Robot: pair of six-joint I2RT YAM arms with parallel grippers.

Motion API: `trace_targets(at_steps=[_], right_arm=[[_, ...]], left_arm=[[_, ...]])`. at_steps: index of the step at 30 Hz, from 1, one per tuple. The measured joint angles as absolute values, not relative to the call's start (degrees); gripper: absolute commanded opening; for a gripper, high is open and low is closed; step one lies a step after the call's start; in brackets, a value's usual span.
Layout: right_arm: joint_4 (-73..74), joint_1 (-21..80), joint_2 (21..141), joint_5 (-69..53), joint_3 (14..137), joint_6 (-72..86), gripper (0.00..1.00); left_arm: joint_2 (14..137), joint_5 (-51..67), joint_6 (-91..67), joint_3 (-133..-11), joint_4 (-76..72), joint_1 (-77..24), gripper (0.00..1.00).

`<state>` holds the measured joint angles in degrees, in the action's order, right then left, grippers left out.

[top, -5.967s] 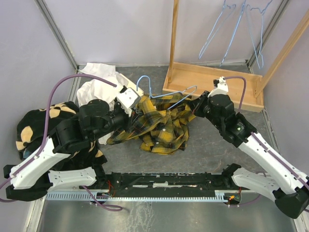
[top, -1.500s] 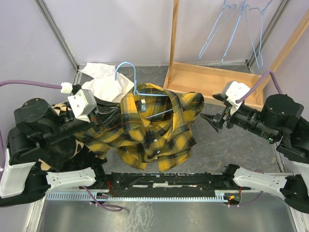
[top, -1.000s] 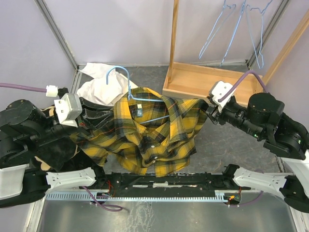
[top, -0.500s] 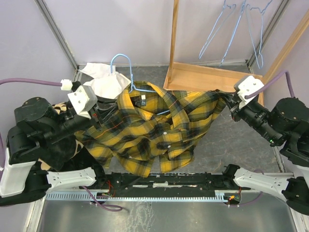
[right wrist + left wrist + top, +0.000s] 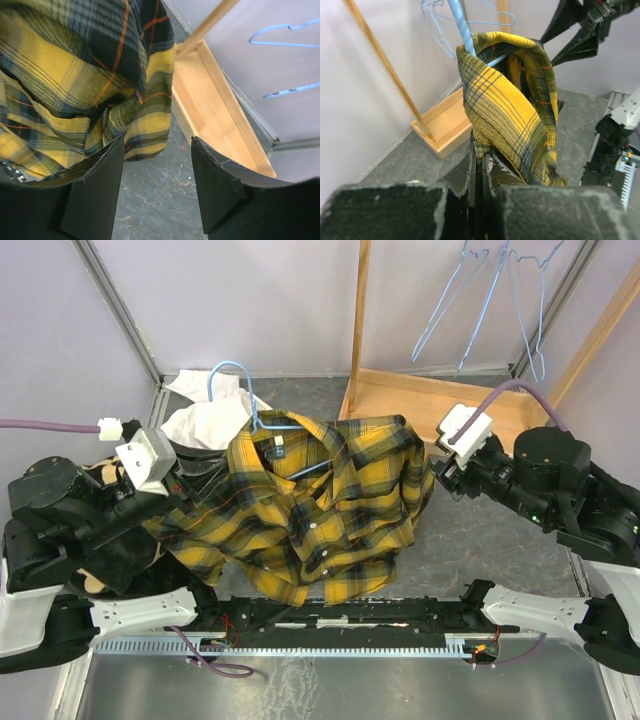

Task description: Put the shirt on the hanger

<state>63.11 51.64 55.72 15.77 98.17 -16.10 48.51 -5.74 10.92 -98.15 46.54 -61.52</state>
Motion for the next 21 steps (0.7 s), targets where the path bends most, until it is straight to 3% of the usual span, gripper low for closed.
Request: trace_targets(at_steps=[11, 21], right_arm=[[67.7, 51.7, 56.9, -6.3, 112.6, -16.1, 0.71], [68.6, 51.6, 59.4, -16.7, 106.1, -15.7, 0.68]], left_arm=[[50.5, 5.9, 10.9, -95.9, 46.6, -61.5, 0.03], [54.3, 12.7, 10.9, -94.0, 46.4, -61.5, 0.03]])
